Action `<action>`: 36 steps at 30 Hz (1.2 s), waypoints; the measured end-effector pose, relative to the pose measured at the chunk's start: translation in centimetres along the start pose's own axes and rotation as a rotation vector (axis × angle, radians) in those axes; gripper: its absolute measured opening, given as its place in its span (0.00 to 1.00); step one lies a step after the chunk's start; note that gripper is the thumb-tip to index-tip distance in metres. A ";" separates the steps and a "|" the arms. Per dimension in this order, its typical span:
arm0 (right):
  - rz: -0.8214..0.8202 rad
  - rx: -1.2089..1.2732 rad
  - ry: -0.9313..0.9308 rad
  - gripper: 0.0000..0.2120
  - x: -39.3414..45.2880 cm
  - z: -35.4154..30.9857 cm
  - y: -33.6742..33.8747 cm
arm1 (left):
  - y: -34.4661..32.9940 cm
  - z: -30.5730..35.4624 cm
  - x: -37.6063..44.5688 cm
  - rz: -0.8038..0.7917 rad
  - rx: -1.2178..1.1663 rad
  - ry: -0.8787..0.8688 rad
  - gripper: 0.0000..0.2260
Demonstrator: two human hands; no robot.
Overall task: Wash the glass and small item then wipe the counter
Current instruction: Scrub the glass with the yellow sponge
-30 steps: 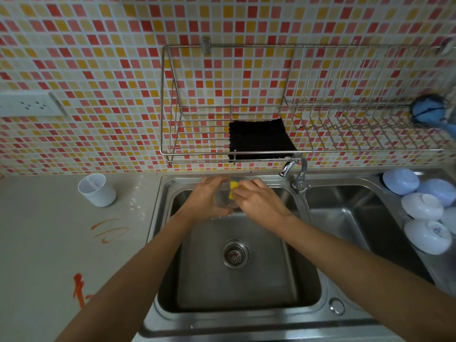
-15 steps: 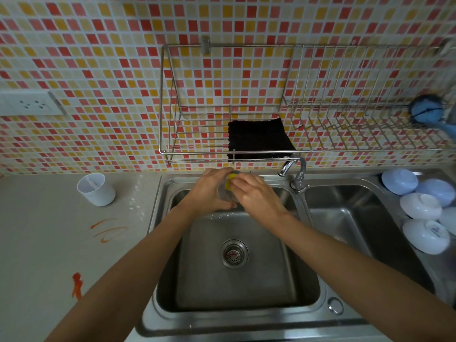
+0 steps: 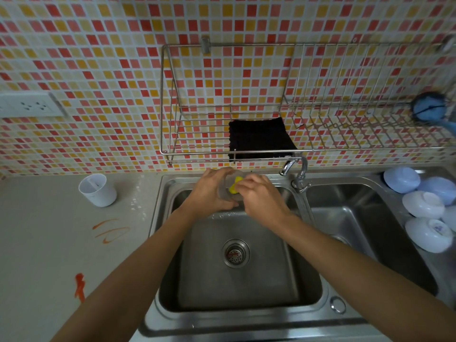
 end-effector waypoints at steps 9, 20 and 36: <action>0.189 -0.036 0.160 0.15 0.2 -0.5 0.3 | -0.1 -0.5 0.0 -0.016 -0.028 -0.011 0.36; -0.036 0.402 -0.417 0.10 -0.4 -0.1 -0.2 | -0.3 -0.1 -0.7 0.048 0.080 -0.139 0.35; 0.026 0.044 0.027 0.15 -1.7 0.1 -1.0 | 0.3 -0.2 -1.5 0.069 0.213 -0.209 0.34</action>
Point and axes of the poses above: each hand's wrist, its own x-axis towards the middle knuckle, its own y-axis out of the back of the hand, z = x × y, the point moved 6 cm from there along x, towards the middle knuckle, and after that the axes turned 15 degrees about z, right-handed, at the moved point
